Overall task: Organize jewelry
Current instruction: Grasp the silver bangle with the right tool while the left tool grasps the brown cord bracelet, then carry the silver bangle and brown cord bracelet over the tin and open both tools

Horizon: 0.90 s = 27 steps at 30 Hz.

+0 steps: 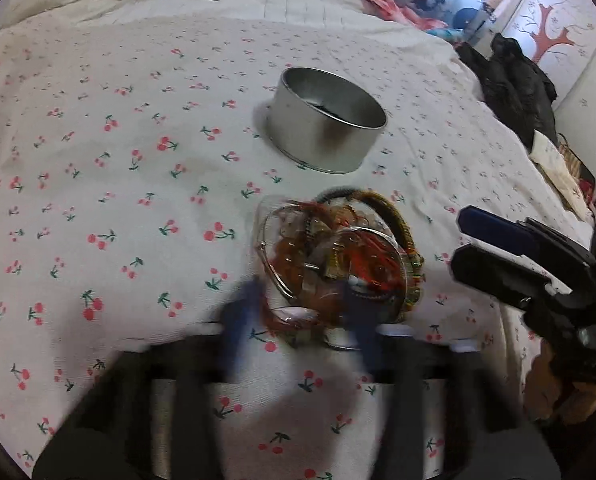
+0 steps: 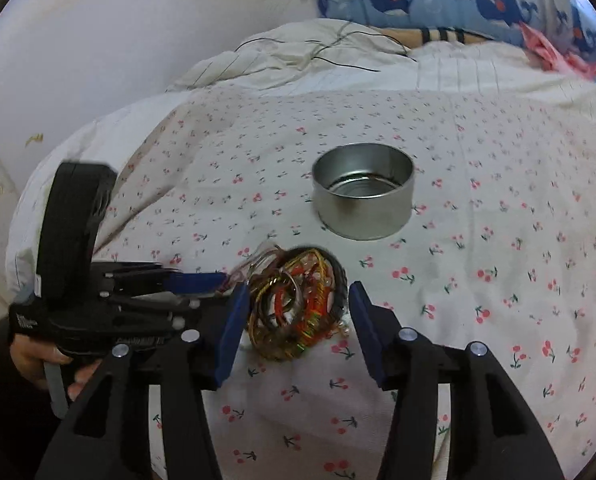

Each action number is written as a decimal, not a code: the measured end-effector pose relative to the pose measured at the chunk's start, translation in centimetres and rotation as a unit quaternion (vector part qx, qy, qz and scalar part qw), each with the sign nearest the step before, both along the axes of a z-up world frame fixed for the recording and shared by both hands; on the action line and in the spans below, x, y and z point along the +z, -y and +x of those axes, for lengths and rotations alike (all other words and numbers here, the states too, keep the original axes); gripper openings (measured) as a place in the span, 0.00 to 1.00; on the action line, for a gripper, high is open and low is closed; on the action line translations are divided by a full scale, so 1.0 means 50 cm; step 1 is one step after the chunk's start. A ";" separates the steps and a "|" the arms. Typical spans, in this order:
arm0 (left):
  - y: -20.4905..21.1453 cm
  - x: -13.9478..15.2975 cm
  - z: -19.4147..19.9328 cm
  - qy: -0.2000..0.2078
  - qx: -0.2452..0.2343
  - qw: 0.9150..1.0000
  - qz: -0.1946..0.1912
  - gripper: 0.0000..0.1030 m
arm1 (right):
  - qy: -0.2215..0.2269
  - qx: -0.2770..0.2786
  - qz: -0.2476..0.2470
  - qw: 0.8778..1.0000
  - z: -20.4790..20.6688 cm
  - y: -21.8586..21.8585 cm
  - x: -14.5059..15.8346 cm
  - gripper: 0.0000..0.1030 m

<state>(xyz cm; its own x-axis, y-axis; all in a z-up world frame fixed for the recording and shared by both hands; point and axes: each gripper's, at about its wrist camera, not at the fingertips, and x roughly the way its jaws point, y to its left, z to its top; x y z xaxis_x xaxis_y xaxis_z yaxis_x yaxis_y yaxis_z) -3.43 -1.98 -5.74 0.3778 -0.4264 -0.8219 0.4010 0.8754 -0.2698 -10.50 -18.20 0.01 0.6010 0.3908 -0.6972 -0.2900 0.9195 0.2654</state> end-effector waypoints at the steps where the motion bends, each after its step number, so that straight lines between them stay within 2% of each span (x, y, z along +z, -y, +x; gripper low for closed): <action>1: -0.002 0.000 0.000 0.001 0.000 1.000 0.004 0.19 | 0.001 0.001 -0.007 1.000 0.000 -0.005 -0.002 0.49; 5: -0.019 0.011 -0.007 -0.011 -0.013 1.000 -0.017 0.19 | 0.011 0.004 -0.032 0.999 -0.001 -0.022 -0.006 0.49; 12: -0.061 0.059 -0.019 0.025 -0.005 0.999 -0.034 0.18 | 0.018 0.031 -0.024 0.999 0.004 -0.057 -0.007 0.46; 18: -0.093 0.061 -0.009 0.017 0.019 0.999 -0.034 0.19 | -0.020 0.031 -0.019 0.999 0.037 -0.066 -0.044 0.38; 21: -0.089 0.058 -0.004 0.017 0.019 0.999 -0.031 0.19 | -0.040 0.024 -0.015 0.999 0.050 -0.060 -0.059 0.26; 23: -0.090 0.060 -0.003 0.019 0.020 0.999 -0.033 0.19 | -0.047 0.016 -0.019 0.999 0.054 -0.056 -0.065 0.11; 27: -0.088 0.062 0.000 0.020 0.020 0.999 -0.033 0.19 | -0.038 0.009 -0.005 0.999 0.045 -0.043 -0.052 0.06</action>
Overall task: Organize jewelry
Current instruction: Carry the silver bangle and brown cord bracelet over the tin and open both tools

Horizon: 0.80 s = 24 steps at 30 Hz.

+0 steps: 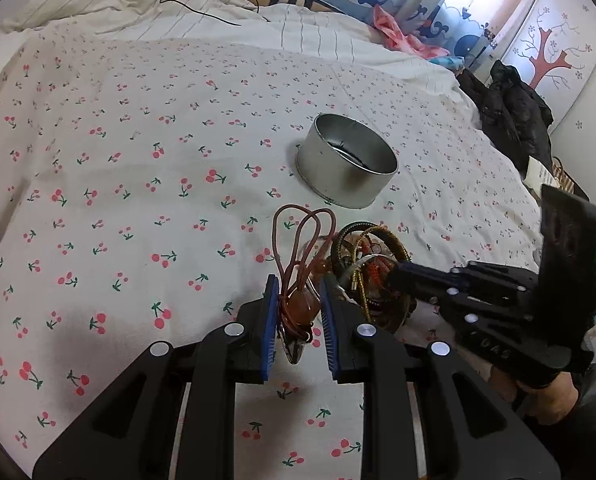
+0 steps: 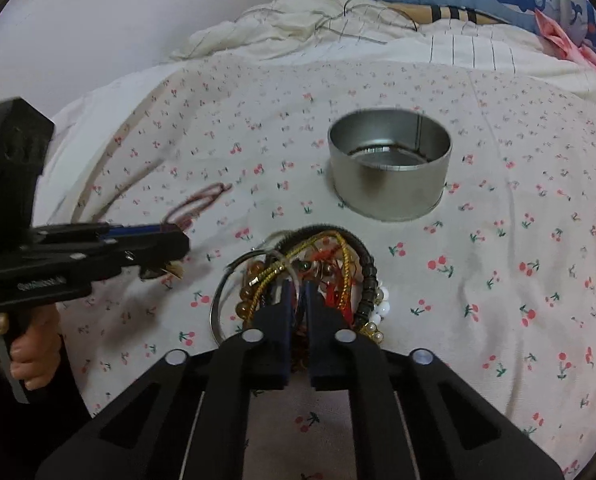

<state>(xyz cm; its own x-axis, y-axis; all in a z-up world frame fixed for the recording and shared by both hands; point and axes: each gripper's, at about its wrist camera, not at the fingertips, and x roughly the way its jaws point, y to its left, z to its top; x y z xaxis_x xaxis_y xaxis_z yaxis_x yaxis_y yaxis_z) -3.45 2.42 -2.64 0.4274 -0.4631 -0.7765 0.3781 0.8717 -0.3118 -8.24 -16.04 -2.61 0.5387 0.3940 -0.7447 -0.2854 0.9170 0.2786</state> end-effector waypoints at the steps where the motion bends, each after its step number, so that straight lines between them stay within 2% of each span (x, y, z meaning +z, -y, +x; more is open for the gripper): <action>1: 0.002 0.000 -0.002 0.001 -0.001 1.000 0.000 0.19 | 0.007 -0.004 0.009 1.000 -0.004 0.008 0.010 0.06; 7: 0.031 0.021 -0.004 0.028 -0.014 0.999 0.012 0.19 | 0.018 -0.036 0.056 0.998 -0.009 0.069 0.050 0.06; 15: 0.147 0.083 0.049 0.074 -0.052 0.996 0.017 0.19 | 0.063 -0.092 0.032 0.993 0.024 0.144 0.137 0.06; 20: 0.218 0.080 0.127 0.070 -0.059 0.995 0.030 0.19 | 0.066 -0.115 0.022 0.991 0.077 0.191 0.148 0.06; 24: 0.240 0.062 0.174 0.061 -0.048 0.996 0.039 0.19 | 0.058 -0.140 0.031 0.988 0.124 0.238 0.136 0.06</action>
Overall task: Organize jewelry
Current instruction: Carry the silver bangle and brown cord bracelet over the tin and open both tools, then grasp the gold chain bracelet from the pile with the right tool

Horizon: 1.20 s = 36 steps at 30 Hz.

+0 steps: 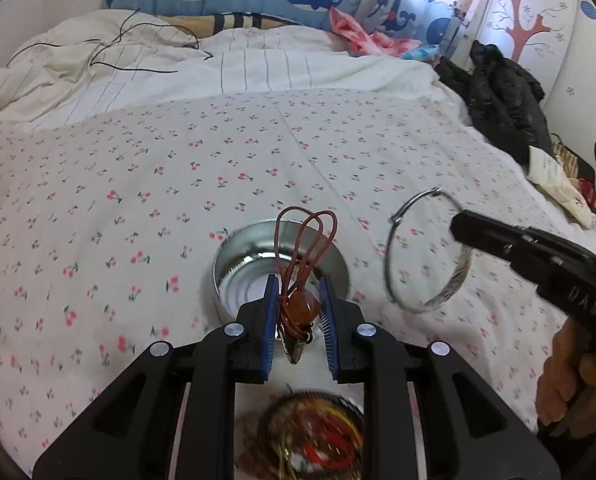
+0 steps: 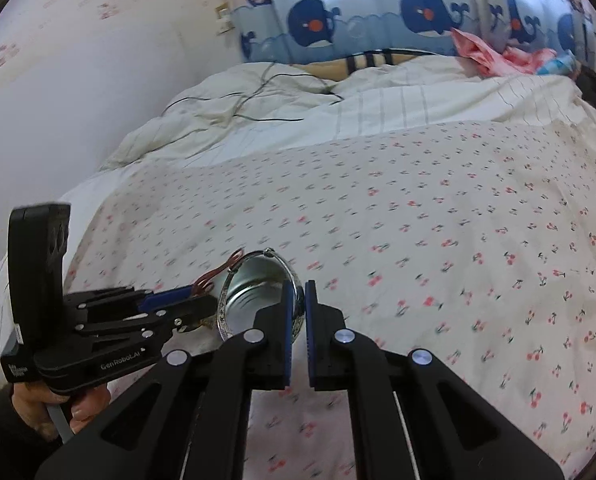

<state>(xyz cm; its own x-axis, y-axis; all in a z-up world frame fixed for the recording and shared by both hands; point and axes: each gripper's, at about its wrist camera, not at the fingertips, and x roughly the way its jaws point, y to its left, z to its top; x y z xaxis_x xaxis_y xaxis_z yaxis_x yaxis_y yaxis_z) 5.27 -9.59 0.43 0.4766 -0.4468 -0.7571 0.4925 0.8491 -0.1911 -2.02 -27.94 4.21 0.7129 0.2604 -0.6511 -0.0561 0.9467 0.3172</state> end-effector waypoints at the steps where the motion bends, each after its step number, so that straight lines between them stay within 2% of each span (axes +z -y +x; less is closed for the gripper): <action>1: 0.002 -0.006 0.006 -0.004 0.002 1.000 0.001 0.19 | -0.001 -0.005 0.004 1.000 0.005 0.006 -0.006 0.06; 8: 0.031 -0.052 0.046 -0.035 -0.012 0.999 0.028 0.19 | -0.006 -0.015 0.018 1.000 0.045 0.004 -0.018 0.06; 10: 0.031 -0.055 0.045 -0.032 -0.010 0.999 0.037 0.26 | -0.005 -0.012 0.006 1.000 0.054 -0.015 -0.018 0.06; 12: 0.014 -0.046 0.039 -0.028 -0.009 0.999 0.033 0.45 | -0.008 -0.006 -0.003 1.000 0.065 -0.032 -0.023 0.06; 14: -0.013 -0.031 0.034 -0.024 -0.006 0.999 0.020 0.47 | -0.013 -0.001 -0.006 1.000 0.075 -0.046 -0.031 0.06; 17: -0.068 -0.011 0.026 -0.014 0.025 1.000 0.004 0.61 | -0.022 0.011 -0.011 1.000 0.086 -0.070 -0.044 0.06; 21: -0.129 -0.009 0.033 -0.034 0.060 0.997 -0.024 0.61 | -0.033 0.029 -0.020 0.999 0.097 -0.110 -0.060 0.06; 25: -0.154 -0.009 0.027 -0.033 0.075 0.996 -0.022 0.62 | -0.057 0.053 -0.029 0.997 0.110 -0.145 -0.085 0.08; 27: -0.158 -0.006 0.022 -0.032 0.075 0.996 -0.021 0.63 | -0.064 0.047 -0.048 0.996 0.109 -0.152 -0.095 0.15; 28: -0.160 -0.004 0.016 -0.030 0.075 0.997 -0.019 0.63 | -0.060 0.044 -0.048 0.996 0.106 -0.148 -0.093 0.28; 29: -0.165 -0.004 0.011 -0.029 0.073 0.997 -0.018 0.63 | -0.054 0.036 -0.047 0.997 0.099 -0.141 -0.088 0.36; 33: -0.170 -0.005 -0.021 -0.025 0.064 0.998 -0.004 0.65 | -0.029 0.008 -0.057 0.998 0.062 -0.101 -0.052 0.43; 36: -0.172 -0.023 -0.049 -0.029 0.059 0.998 0.011 0.66 | -0.035 0.007 -0.065 0.997 0.036 -0.087 -0.049 0.47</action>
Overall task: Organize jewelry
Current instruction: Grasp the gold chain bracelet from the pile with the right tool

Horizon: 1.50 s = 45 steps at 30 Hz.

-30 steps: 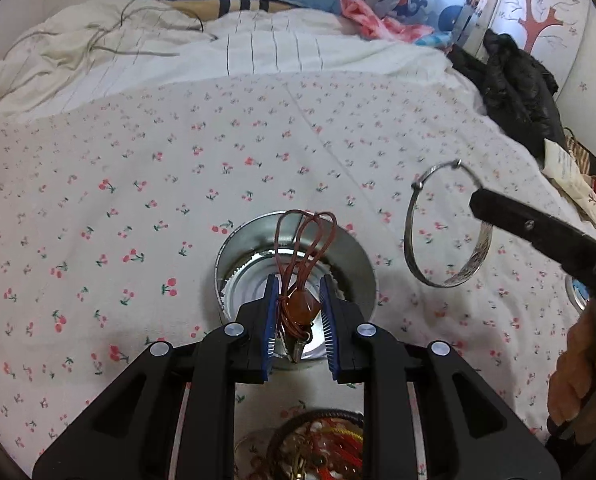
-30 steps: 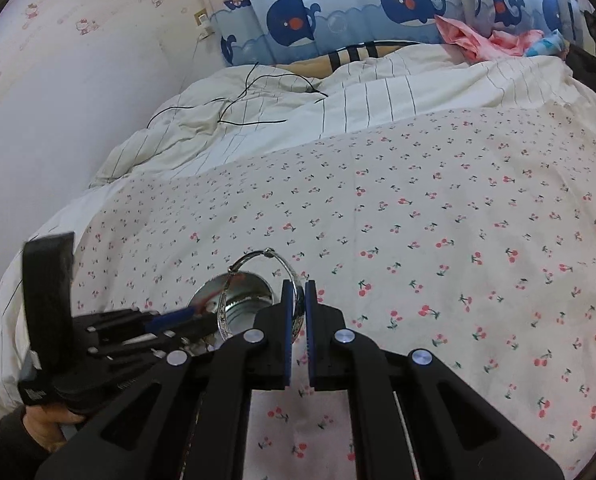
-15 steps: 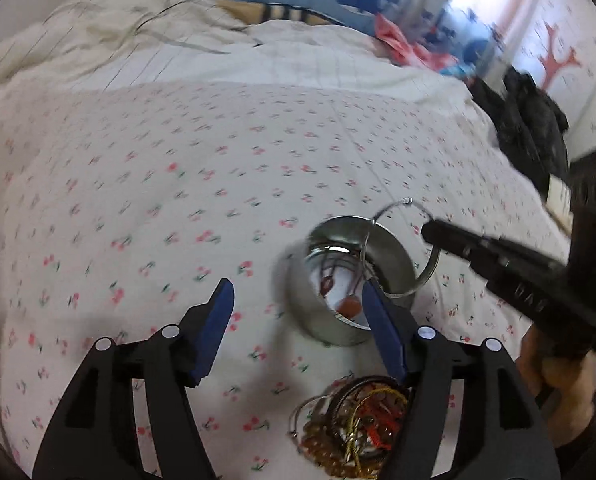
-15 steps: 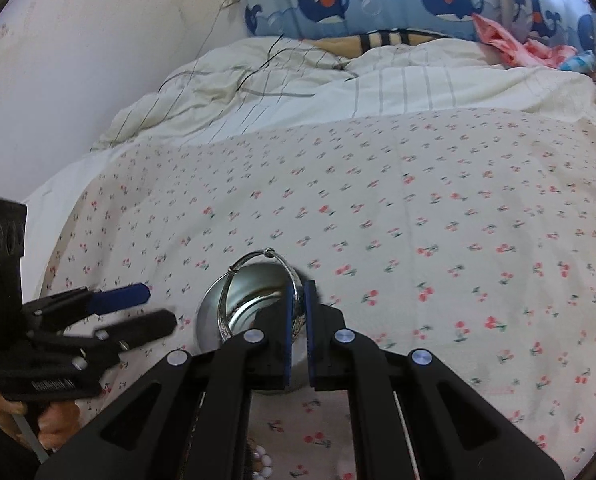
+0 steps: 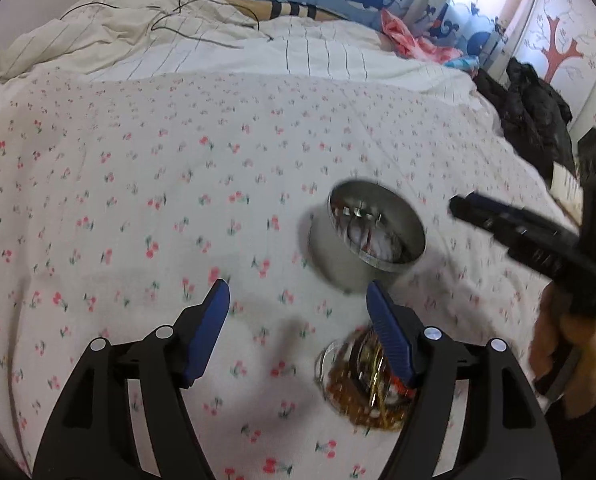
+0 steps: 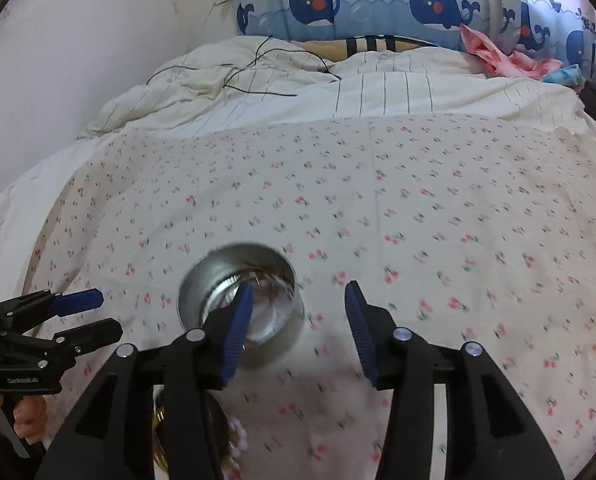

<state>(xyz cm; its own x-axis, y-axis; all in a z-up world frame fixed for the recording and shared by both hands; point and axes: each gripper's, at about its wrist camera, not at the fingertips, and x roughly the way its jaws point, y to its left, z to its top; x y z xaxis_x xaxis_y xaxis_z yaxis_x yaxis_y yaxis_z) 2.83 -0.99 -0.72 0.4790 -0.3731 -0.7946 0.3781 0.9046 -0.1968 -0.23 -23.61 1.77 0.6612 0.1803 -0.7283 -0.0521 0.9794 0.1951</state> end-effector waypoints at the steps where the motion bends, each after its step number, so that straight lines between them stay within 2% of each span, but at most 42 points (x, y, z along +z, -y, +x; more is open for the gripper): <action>1: -0.005 -0.008 -0.011 -0.004 0.002 1.000 0.004 0.66 | -0.003 0.003 0.002 1.000 -0.006 0.001 -0.001 0.52; 4: -0.030 -0.034 -0.038 -0.027 0.020 0.999 -0.006 0.66 | -0.017 0.027 0.015 0.999 -0.031 -0.008 -0.008 0.62; 6: -0.041 -0.047 -0.055 -0.042 0.025 0.999 -0.021 0.66 | -0.017 0.046 -0.003 0.999 -0.046 -0.027 -0.006 0.66; 9: -0.026 -0.051 -0.087 -0.022 -0.008 1.000 0.000 0.66 | -0.012 0.081 -0.073 0.994 -0.084 -0.070 -0.009 0.66; 12: -0.009 -0.054 -0.121 0.010 -0.037 0.999 0.030 0.66 | -0.014 0.092 -0.098 0.991 -0.111 -0.080 -0.022 0.66; 13: -0.007 -0.054 -0.127 0.015 -0.040 0.998 0.038 0.66 | -0.022 0.098 -0.083 0.992 -0.119 -0.077 -0.029 0.61; 14: -0.005 -0.055 -0.132 0.019 -0.040 0.998 0.046 0.66 | -0.025 0.101 -0.067 0.992 -0.125 -0.073 -0.034 0.50; 17: -0.018 -0.053 -0.131 0.012 -0.025 0.999 0.040 0.66 | -0.024 0.118 -0.049 0.992 -0.140 -0.082 -0.040 0.40; 20: -0.043 -0.047 -0.122 0.004 0.004 1.000 0.024 0.67 | -0.015 0.137 -0.049 0.989 -0.153 -0.106 -0.041 0.40; 25: -0.055 -0.053 -0.111 -0.012 0.020 1.000 0.009 0.69 | -0.031 0.150 -0.058 0.987 -0.149 -0.139 -0.062 0.39; 31: -0.063 -0.049 -0.107 -0.012 0.029 0.999 0.009 0.71 | -0.044 0.157 -0.065 0.984 -0.138 -0.161 -0.092 0.20; 32: -0.064 -0.048 -0.106 -0.011 0.030 0.999 0.009 0.72 | -0.044 0.156 -0.067 0.984 -0.137 -0.162 -0.094 0.12; 33: -0.066 -0.048 -0.105 -0.010 0.032 0.999 0.009 0.72 | -0.045 0.157 -0.066 0.984 -0.136 -0.162 -0.095 0.08; 35: -0.071 -0.048 -0.102 -0.011 0.037 0.999 0.010 0.73 | -0.040 0.154 -0.062 0.985 -0.136 -0.159 -0.089 0.04; 39: -0.069 -0.053 -0.100 -0.019 0.028 0.999 0.003 0.73 | -0.025 0.144 -0.041 0.988 -0.139 -0.139 -0.063 0.04; 45: -0.008 -0.052 -0.136 0.012 -0.041 0.999 0.030 0.73 | -0.018 0.115 -0.021 0.993 -0.138 -0.091 -0.040 0.04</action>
<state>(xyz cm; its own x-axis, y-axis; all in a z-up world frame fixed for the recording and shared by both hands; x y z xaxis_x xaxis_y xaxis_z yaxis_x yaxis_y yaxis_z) -3.98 -0.58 -3.31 0.4680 -0.3649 -0.8049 0.4559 0.8799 -0.1338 -7.15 -19.07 -0.23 0.5788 0.2925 -0.7612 -0.2694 0.9496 0.1600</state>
